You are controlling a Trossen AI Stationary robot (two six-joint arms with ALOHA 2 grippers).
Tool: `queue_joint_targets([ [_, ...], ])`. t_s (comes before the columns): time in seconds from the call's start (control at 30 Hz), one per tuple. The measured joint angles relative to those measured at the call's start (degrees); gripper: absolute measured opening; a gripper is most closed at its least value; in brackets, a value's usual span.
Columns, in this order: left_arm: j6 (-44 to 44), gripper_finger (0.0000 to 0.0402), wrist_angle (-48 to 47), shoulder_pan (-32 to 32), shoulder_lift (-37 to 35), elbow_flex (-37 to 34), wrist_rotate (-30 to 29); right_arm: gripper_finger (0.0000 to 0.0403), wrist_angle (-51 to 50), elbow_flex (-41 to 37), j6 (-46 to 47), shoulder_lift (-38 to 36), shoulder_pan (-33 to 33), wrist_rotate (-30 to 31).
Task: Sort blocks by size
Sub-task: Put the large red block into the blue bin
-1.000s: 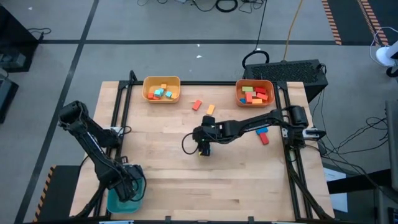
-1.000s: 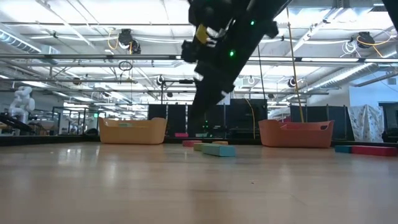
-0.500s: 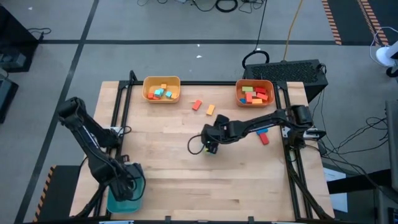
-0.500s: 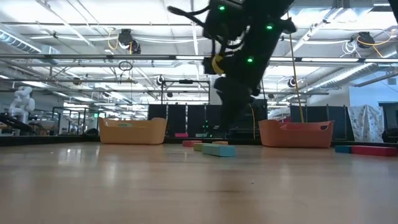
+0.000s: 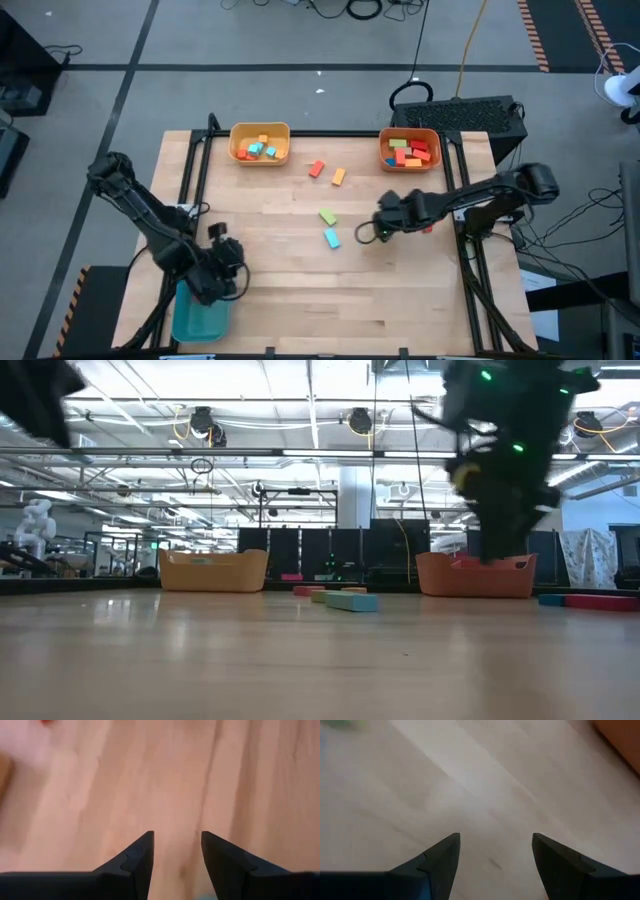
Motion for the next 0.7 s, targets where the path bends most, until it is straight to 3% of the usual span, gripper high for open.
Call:
queue_joint_targets([
  [0.23,15.7,0.0167,11.1,7.7,0.6,-0.7,-5.3,0.0233,-8.6,-5.8,11.1,-3.1,1.4,-3.5],
  [0.43,29.3,0.0167,21.6,11.3,0.6,-3.5,-5.5,0.0233,-8.9,-9.6,15.2,-3.1,3.7,-6.3],
  [0.7,39.5,0.0167,34.4,14.1,0.6,-7.5,-3.4,0.0233,-9.9,-11.5,18.1,-3.1,5.3,-6.2],
])
